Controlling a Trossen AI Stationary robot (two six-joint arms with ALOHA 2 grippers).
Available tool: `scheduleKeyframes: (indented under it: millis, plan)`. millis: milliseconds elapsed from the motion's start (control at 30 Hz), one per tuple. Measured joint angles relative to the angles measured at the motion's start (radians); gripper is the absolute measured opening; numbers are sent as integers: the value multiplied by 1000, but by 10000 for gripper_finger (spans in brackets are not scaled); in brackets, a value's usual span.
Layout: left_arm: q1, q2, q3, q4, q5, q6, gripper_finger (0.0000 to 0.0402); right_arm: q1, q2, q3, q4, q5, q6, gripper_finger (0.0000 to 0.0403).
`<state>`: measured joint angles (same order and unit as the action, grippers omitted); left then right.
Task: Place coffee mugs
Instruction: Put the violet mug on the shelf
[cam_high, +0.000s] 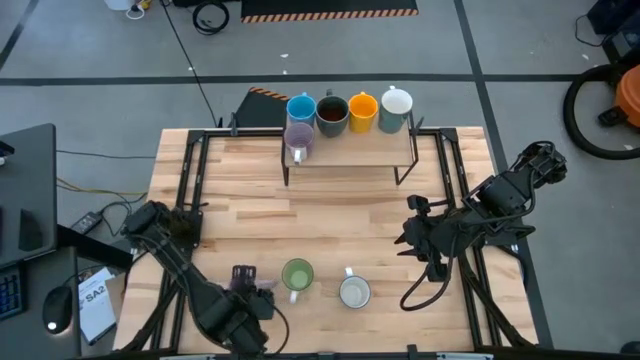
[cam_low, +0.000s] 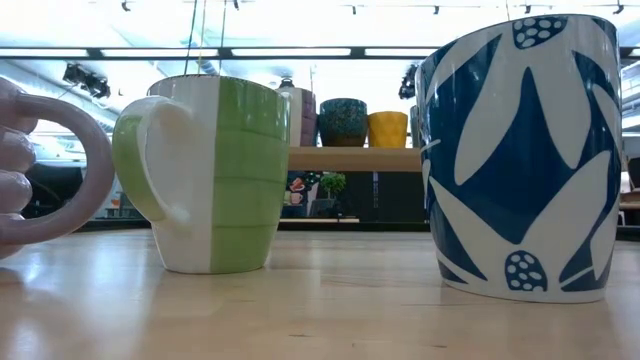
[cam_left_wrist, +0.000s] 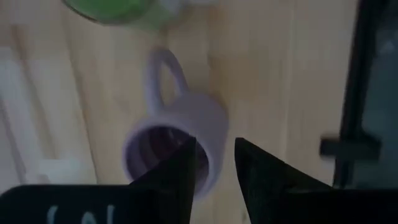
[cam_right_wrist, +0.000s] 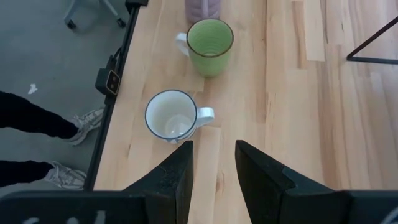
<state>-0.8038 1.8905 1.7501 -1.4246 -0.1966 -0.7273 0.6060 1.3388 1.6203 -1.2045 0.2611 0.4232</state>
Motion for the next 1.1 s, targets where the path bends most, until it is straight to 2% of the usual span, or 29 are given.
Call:
scheduleKeyframes:
  millis: [100,200,367,567,767,933,1100]
  plan:
    - [-1,-47,-66,18,49,61,116,0,0,0,4,3,11,125]
    - [-2,-118,-126,53,48,123,116,0,0,0,4,18,25,125]
    - [-4,-206,-203,82,46,351,116,0,0,0,8,61,30,125]
    - [-42,-249,-324,84,79,638,116,0,0,0,8,163,28,125]
    - [-93,-262,-433,93,121,842,116,0,0,0,65,165,119,125]
    - [-121,-355,-493,194,107,873,116,-1,0,0,147,182,259,125]
    - [-157,-468,-544,241,10,951,116,-1,0,0,174,195,317,125]
